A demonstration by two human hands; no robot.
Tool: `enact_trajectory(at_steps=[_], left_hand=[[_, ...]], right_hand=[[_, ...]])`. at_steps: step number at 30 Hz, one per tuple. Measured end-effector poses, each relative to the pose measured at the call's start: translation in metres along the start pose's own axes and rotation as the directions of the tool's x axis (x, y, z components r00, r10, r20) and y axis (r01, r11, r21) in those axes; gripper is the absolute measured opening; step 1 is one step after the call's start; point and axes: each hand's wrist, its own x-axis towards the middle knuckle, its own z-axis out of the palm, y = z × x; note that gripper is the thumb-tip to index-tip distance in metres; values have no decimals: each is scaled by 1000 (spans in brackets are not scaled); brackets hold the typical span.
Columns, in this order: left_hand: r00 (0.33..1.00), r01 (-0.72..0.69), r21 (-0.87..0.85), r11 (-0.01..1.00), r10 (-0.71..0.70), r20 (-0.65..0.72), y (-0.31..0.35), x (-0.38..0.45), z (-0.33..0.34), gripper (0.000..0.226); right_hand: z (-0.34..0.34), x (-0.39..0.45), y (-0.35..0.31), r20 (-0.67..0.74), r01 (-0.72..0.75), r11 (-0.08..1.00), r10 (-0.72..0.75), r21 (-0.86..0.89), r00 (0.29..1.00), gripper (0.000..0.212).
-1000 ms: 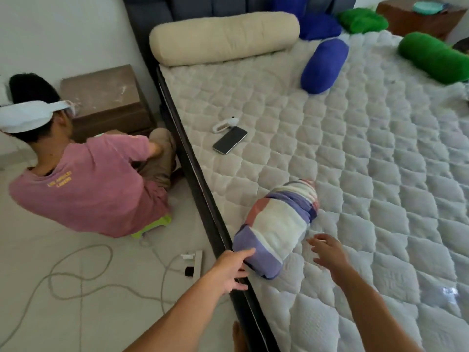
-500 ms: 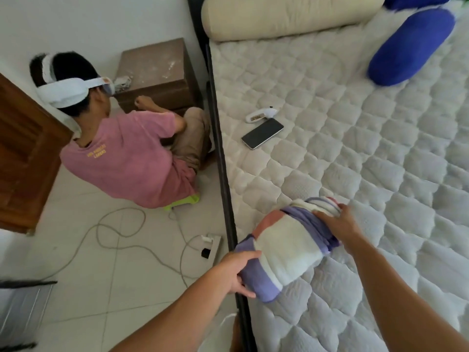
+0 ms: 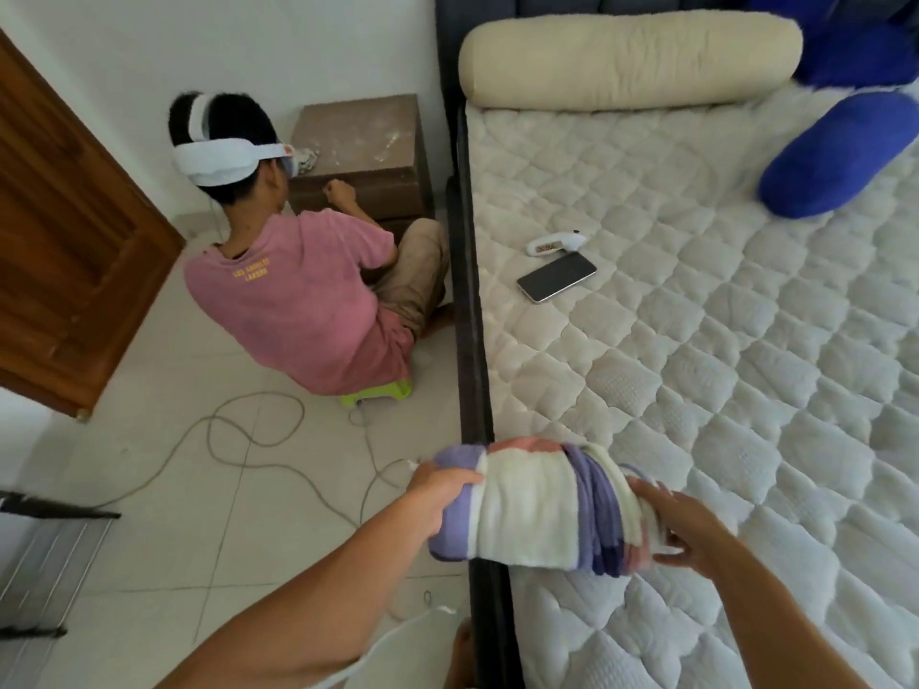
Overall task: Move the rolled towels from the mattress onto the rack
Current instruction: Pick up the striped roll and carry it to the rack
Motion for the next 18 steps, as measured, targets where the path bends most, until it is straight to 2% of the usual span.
enact_trajectory(at_steps=[4, 6, 8, 11, 14, 17, 18], left_hand=[[989, -119, -11, 993, 118, -87, -4, -18, -55, 64], [978, -162, -20, 987, 158, -139, -13, -25, -91, 58], [967, -189, -47, 981, 178, -182, -26, -25, -134, 63], [944, -224, -154, 962, 175, -280, -61, -30, -206, 71], [903, -312, -303, 900, 182, -390, -102, -43, -275, 67], [843, -372, -357, 857, 151, -516, -147, -66, -342, 56], [839, -410, -390, 824, 174, -515, -164, -77, -363, 51]], right_hand=[[55, -35, 7, 129, -7, 996, -5, 91, 992, 51], [88, -54, 0, 193, 8, 992, -32, 125, 981, 50], [122, -79, -8, 241, 46, 989, -80, 144, 967, 53], [180, -120, -17, 310, 139, 981, -176, 138, 934, 60], [240, -166, -13, 322, 239, 961, -273, 141, 907, 44], [296, -213, -1, 402, 276, 946, -322, 170, 857, 39], [313, -230, 2, 428, 287, 938, -344, 193, 836, 33]])
